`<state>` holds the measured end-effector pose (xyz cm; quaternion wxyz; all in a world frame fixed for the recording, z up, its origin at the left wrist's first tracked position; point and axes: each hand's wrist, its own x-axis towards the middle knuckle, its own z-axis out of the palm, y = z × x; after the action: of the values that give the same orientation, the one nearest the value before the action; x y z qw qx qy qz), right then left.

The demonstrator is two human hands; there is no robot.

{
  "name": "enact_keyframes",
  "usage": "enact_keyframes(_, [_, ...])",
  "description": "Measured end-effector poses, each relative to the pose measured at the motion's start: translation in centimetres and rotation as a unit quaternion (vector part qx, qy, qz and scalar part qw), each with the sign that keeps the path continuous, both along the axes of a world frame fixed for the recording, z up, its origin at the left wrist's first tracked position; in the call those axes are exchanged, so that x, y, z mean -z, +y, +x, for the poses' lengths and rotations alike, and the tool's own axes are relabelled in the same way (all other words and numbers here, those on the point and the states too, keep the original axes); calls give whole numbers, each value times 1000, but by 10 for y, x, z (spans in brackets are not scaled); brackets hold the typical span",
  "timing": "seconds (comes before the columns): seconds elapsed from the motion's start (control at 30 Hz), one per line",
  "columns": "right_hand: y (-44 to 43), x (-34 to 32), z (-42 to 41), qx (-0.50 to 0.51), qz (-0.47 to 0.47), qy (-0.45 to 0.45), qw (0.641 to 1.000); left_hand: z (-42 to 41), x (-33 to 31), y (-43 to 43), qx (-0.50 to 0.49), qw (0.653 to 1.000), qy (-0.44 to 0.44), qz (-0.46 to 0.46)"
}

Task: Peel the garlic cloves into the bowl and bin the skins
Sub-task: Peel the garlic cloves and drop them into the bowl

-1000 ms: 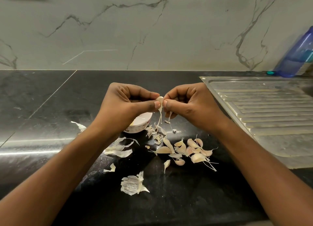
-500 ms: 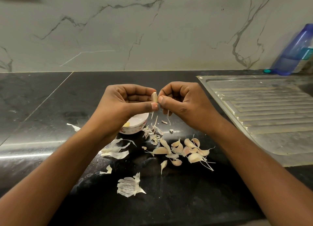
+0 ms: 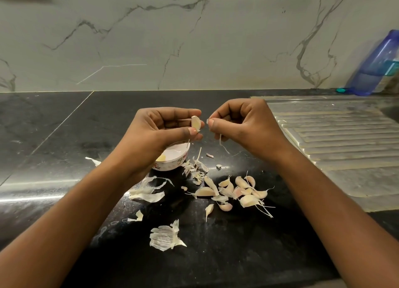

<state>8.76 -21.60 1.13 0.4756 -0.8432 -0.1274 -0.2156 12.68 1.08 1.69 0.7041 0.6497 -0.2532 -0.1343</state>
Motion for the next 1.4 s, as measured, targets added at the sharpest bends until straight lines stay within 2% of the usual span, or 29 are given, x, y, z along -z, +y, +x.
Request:
enact_keyframes(0.13, [2,1,-3,-37,3,-5,999,0,1,0,-4,1000,-18,11])
enact_keyframes(0.63, [5,3,-2,-41,-40,-9,998,2,7,0,-72,988,-121,57])
enact_keyframes(1.0, [6,5,-1,-59,-33,15,998,3,11,-1,-98,976,-177,86])
enact_keyframes(1.4, [14,14,0,-33,-2,-14,999,3,14,-3,-124,963,-215,101])
